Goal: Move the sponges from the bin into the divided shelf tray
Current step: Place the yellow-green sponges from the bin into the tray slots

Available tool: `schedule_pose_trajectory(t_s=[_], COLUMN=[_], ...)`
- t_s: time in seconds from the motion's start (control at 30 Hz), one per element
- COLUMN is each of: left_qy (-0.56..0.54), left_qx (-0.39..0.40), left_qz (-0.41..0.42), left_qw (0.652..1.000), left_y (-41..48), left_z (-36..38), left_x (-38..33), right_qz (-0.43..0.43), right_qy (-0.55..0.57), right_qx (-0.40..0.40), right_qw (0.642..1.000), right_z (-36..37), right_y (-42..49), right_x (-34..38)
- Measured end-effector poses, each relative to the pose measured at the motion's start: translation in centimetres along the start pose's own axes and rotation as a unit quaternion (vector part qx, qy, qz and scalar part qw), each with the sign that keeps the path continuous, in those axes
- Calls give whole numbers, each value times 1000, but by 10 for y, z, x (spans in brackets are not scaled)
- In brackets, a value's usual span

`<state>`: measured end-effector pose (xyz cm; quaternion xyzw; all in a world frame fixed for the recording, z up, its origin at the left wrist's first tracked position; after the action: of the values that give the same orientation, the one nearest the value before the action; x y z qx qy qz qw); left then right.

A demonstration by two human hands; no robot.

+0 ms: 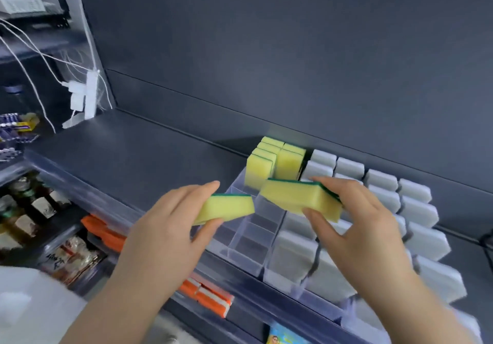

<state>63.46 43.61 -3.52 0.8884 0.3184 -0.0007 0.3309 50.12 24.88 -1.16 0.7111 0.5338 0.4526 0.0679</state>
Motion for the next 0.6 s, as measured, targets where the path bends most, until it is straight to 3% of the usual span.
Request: schedule_pose_trajectory(t_s=[0.17,0.3,0.6], left_qy=[-46,-92,-170], left_qx=[27,37,67], left_qz=[102,135,223], left_qw=[993,986,957], left_y=[49,84,115], left_z=[27,42,72], left_x=[55,90,80], right_qz=[74,128,198], right_qy=[-52,-115,-195], right_qx=[-72,-108,-165], right_qw=[993,979,946], right_z=[34,57,43], right_y=[15,25,37], right_x=[15,31,45])
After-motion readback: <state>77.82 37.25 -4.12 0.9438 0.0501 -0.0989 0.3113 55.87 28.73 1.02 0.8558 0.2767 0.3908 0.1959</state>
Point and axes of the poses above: each hand's wrist, its own y-axis towards the middle knuckle, its own z-axis out of the palm, x = y × z, the point moved 6 cm from there along y, towards the middle knuckle, and after that the axes turned 9 degrees about y, right-handed, at the moved point
